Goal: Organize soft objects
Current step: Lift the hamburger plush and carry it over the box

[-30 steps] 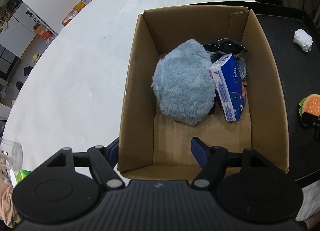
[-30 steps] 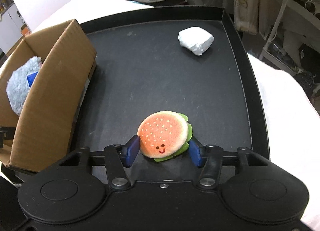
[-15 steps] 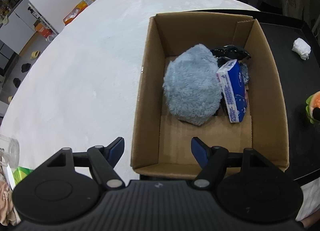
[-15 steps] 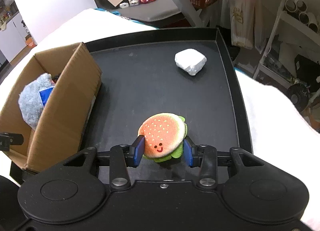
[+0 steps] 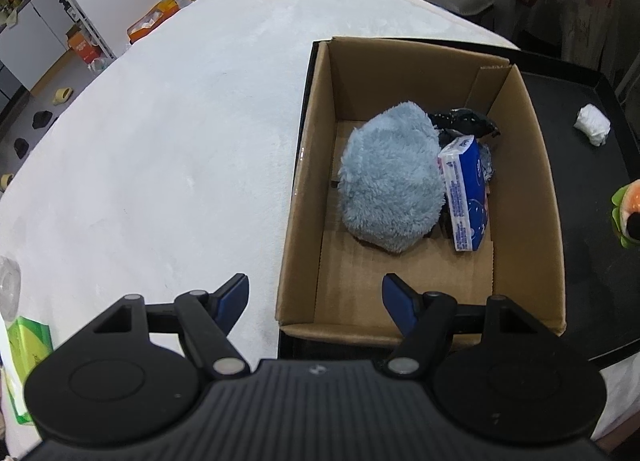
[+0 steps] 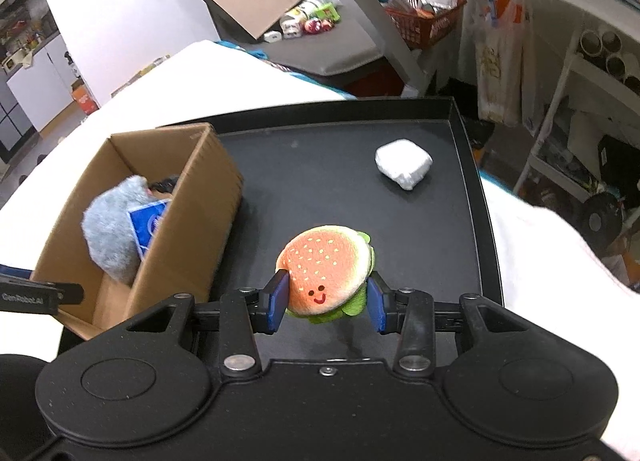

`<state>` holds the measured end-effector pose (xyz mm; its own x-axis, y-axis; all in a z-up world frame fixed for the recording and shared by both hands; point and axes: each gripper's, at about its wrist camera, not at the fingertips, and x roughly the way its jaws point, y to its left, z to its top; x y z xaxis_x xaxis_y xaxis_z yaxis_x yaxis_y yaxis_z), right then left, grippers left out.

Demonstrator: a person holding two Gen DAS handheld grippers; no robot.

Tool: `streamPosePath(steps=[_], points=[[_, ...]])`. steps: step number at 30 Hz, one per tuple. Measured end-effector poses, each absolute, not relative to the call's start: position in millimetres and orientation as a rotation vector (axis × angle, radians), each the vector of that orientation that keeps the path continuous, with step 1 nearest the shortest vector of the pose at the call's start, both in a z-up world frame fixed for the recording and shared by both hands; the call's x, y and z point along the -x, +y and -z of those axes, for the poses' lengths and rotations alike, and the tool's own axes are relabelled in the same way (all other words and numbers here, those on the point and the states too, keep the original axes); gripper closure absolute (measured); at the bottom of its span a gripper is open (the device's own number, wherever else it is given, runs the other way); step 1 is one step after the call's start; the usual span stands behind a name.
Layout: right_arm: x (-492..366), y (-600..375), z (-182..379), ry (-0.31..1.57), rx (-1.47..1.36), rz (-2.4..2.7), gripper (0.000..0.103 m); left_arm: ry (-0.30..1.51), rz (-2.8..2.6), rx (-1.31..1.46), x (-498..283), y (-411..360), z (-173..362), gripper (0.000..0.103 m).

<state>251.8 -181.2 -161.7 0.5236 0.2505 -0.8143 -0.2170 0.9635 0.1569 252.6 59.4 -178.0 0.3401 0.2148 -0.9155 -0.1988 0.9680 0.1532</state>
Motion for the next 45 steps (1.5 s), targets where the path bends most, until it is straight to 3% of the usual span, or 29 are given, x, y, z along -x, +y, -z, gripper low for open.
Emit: streamPosePath(steps=[23,32,34,37,45], points=[[-249.7,-121.3,108.4,0.912,-0.018,-0.389,0.062,1.110,-0.237,0.137,-237.5,87.5,179.2,0.036],[-246.6,-89.3,101.0,0.914,0.001,-0.437,0.062,1.102,-0.222,0.184,-233.7,97.9,183.4,0.055],[-245.4,-82.5,100.7,0.918,0.004,-0.448,0.062,1.098,-0.218,0.187,-232.5,99.2,183.8,0.070],[-244.2,-73.6,101.2,0.926,0.002,-0.464,0.062,1.102,-0.208,0.207,-231.7,101.7,186.2,0.080],[-246.5,-54.3,101.4,0.961,-0.041,-0.501,0.062,1.085,-0.196,0.215,-229.2,101.1,186.0,0.082]])
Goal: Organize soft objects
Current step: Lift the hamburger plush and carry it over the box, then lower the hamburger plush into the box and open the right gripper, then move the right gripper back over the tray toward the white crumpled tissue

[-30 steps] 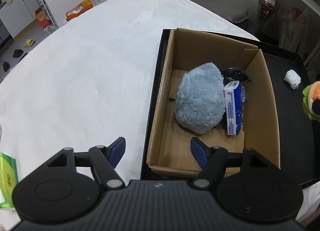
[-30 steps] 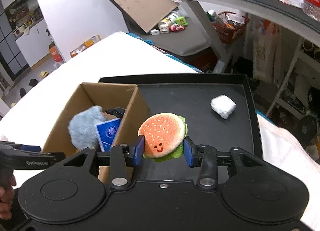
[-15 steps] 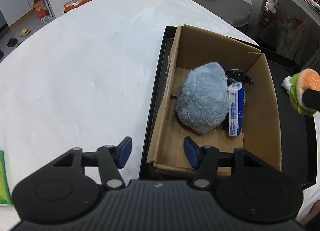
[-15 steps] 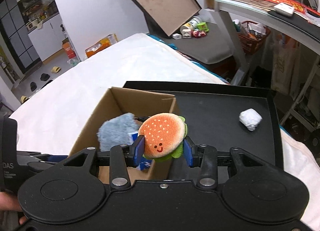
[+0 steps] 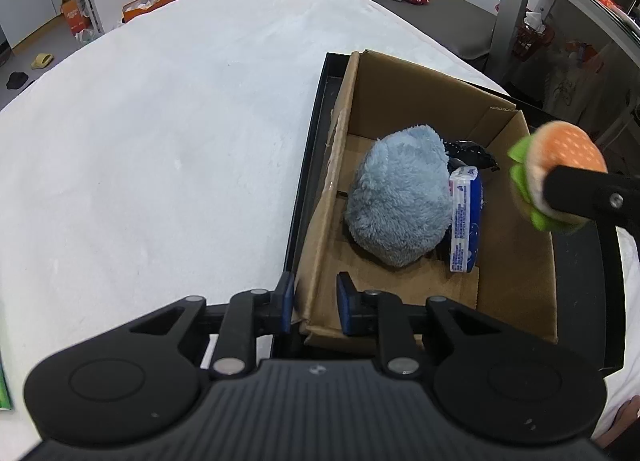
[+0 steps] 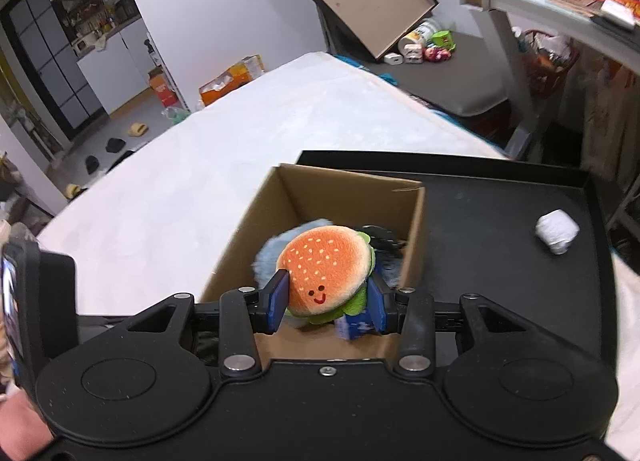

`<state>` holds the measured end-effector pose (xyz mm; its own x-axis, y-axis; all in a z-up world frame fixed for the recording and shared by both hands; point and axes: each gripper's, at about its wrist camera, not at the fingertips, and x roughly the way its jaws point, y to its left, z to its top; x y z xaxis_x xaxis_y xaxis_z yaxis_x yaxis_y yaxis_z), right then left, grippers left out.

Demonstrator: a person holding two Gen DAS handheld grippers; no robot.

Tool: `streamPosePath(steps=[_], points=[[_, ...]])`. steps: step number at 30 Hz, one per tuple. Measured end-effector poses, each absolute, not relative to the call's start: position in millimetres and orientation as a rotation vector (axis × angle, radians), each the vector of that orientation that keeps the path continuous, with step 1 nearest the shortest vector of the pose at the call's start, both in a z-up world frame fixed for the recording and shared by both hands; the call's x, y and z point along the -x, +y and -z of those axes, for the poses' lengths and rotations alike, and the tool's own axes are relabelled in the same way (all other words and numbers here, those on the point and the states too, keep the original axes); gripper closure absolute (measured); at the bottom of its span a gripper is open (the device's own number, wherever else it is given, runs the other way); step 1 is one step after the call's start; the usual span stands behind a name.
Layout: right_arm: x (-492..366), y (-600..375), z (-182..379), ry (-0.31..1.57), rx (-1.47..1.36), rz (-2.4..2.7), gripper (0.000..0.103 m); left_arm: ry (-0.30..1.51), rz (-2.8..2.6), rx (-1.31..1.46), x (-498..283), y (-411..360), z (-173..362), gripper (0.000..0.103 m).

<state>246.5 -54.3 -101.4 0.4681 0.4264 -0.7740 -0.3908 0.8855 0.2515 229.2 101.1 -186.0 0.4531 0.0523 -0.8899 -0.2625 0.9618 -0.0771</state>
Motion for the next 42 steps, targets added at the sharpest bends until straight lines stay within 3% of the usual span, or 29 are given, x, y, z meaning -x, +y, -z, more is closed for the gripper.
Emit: streamPosePath(steps=[4,11,15,32,42], points=[[-247.1,-42.1,101.4,0.970,-0.041,-0.520,0.062,1.083,-0.196,0.218,-227.8,101.7,186.1,0.082],[-249.2,-35.0,99.0,0.985,-0.084,-0.550,0.044,1.085,-0.190,0.224,-228.3,103.8,186.7,0.082],[-251.2,-43.7,100.3,0.991,-0.087,-0.538,0.042,1.087,-0.190,0.221,-229.7,103.8,186.4,0.082],[-270.0,-108.4,105.4,0.983,-0.051,-0.430,0.041,1.132,-0.207,0.179,-238.6,94.6,186.8,0.076],[-284.6,-124.9,105.4,0.961,-0.005,-0.430,0.039,1.148,-0.225,0.139,-248.4,85.9,182.5,0.061]])
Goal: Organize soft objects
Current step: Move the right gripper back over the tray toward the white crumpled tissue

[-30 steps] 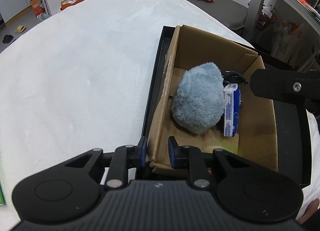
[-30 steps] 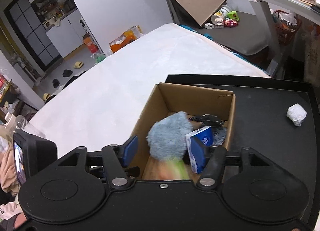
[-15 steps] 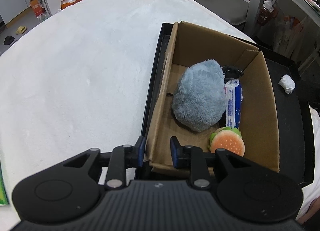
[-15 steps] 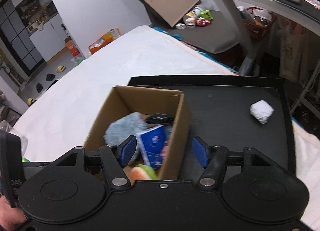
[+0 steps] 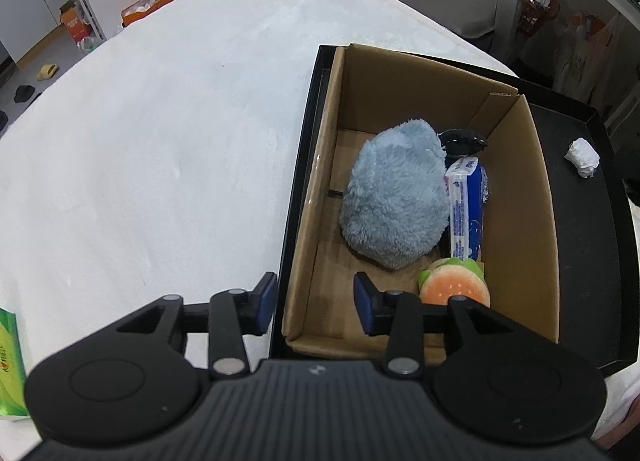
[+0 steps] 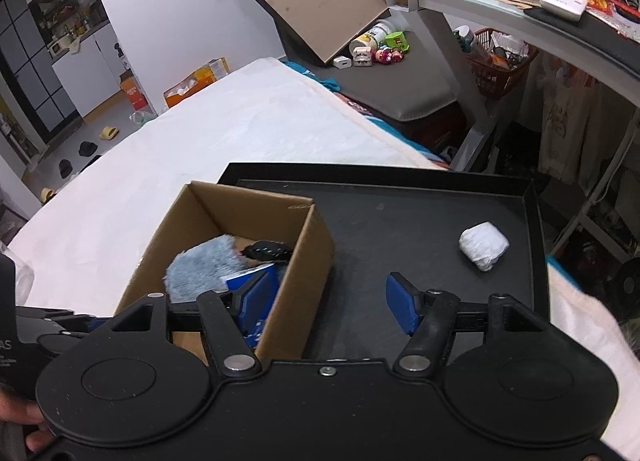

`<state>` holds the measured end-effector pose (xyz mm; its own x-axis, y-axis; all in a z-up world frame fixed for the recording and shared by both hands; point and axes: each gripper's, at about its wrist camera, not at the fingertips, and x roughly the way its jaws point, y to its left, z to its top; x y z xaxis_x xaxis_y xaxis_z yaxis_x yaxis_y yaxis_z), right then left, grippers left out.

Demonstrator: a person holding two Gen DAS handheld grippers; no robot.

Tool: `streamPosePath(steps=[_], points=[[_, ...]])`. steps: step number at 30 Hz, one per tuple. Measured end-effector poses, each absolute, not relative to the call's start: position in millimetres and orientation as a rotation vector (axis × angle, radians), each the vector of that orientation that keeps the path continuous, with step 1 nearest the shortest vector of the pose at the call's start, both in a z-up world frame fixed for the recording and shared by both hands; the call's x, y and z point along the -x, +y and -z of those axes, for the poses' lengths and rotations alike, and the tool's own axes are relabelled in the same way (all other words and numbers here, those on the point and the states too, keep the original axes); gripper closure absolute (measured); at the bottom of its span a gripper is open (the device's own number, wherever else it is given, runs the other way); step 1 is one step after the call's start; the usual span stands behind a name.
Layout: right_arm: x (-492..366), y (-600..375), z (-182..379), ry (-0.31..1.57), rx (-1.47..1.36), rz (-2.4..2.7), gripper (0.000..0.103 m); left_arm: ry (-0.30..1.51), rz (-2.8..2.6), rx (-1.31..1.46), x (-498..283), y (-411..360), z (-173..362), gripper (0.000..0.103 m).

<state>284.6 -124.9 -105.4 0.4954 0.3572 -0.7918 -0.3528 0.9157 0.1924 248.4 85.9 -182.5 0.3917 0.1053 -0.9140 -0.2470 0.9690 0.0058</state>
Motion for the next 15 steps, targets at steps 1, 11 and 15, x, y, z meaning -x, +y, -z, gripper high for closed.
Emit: streamPosePath(steps=[1,11,15], points=[[-286.3,-127.0,105.5,0.958,-0.003,-0.430,0.039,1.148,-0.226,0.133,-249.3,85.1,181.9,0.060],[-307.5,-151.1,111.0,0.944,0.004,-0.437,0.035,1.175,-0.261,0.069,-256.6,73.1,181.4,0.053],[-316.4,-159.3,115.9,0.936,0.004,-0.440,0.034,1.184,-0.274,0.040,-260.5,66.1,180.6,0.051]])
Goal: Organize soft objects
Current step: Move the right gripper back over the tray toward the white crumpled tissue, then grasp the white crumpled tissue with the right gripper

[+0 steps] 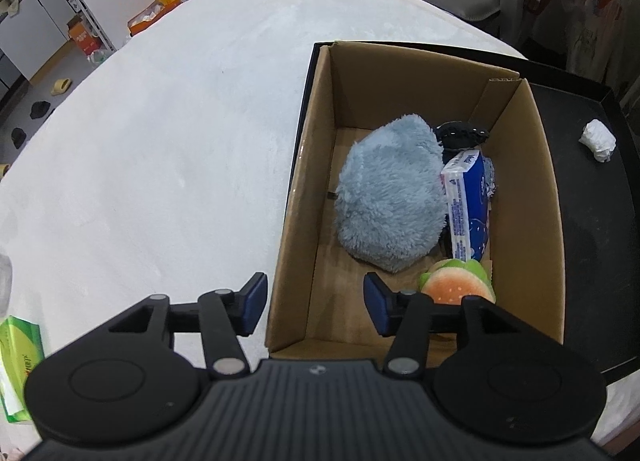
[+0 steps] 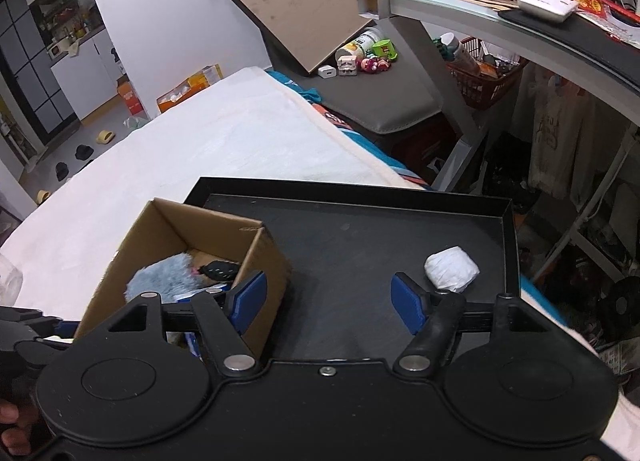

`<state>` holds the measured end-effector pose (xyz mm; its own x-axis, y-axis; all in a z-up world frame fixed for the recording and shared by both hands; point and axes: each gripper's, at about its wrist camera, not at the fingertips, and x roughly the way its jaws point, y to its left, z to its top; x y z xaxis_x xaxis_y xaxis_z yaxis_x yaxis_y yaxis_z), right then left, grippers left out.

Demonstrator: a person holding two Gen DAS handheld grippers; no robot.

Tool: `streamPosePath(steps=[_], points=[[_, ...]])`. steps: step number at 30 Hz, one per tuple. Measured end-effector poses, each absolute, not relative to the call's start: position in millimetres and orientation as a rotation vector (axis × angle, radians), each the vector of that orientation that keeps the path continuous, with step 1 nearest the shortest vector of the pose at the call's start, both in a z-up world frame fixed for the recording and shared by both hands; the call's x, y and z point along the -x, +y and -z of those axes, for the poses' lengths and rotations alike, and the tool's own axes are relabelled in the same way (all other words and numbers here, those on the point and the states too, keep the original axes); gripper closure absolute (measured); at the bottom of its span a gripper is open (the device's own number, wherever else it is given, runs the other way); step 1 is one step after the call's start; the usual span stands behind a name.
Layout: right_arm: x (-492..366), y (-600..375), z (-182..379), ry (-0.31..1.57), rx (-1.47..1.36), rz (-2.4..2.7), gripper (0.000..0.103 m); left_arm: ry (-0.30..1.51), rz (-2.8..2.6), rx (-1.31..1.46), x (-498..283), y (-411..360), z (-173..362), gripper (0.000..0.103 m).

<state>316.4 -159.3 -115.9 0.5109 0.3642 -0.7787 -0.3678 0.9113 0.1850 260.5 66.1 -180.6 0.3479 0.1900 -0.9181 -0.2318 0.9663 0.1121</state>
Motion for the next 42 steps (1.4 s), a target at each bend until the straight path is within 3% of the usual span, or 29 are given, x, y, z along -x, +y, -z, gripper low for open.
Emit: streamPosePath(steps=[16,23,27,42], points=[[-341.7,-196.9,172.9,0.941,-0.101,-0.313,0.033,1.221,-0.342,-0.078,-272.8,46.1,185.9,0.045],[-355.6,-195.8,193.2,0.939,-0.049,-0.262,0.024,1.243,-0.378,-0.126,-280.8,36.4,193.8,0.037],[-361.9,-191.9,201.6,0.934,0.011,-0.252,0.011,1.263,-0.379,-0.147,-285.1,33.4,195.1,0.037],[-381.8,-184.9,227.4,0.965,0.084,-0.246,0.010,1.294,-0.407,-0.184,-292.5,25.6,199.1,0.031]])
